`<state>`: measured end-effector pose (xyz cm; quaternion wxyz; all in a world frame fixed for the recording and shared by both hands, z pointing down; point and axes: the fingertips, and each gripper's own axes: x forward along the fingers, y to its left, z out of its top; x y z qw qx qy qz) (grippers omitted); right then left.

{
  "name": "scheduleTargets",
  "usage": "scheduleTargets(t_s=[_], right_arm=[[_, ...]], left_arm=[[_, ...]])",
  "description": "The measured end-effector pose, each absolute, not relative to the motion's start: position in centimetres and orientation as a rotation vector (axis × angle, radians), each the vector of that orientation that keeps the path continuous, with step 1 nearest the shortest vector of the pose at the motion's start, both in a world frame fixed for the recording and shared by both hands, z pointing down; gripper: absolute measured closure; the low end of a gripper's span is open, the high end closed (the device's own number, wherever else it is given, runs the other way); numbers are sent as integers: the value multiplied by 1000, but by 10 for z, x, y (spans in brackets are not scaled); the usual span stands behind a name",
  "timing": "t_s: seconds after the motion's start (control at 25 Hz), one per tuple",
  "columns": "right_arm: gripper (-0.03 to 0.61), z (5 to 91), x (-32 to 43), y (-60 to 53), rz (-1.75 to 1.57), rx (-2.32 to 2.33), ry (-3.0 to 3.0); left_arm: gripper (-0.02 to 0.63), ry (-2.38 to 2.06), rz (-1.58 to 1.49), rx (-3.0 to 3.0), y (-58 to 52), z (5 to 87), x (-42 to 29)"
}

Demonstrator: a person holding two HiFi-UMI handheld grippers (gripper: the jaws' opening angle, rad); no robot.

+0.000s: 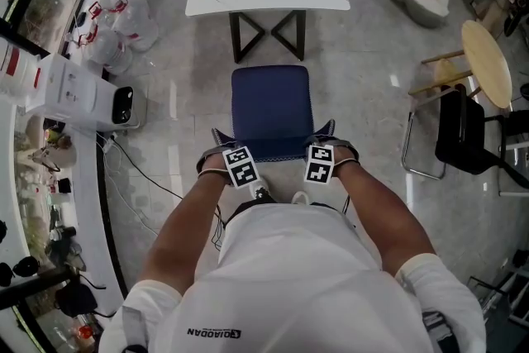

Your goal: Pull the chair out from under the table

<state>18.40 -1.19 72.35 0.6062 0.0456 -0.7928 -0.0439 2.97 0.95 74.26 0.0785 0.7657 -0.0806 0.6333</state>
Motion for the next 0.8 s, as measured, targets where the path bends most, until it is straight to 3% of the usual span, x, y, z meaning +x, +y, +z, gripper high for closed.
scheduleTargets(t_s=[0.2,0.32,0.8], right_arm=[[422,724,183,-8,-83,102,-1858],[365,721,184,-3,-70,83,-1862],[359,657,211,-4,-61,126,-1920]], left_arm=[[469,-217,1864,2310,12,743,31],[414,-174,1824,2289,16,736,31],[387,-253,1740,2313,23,688,14]])
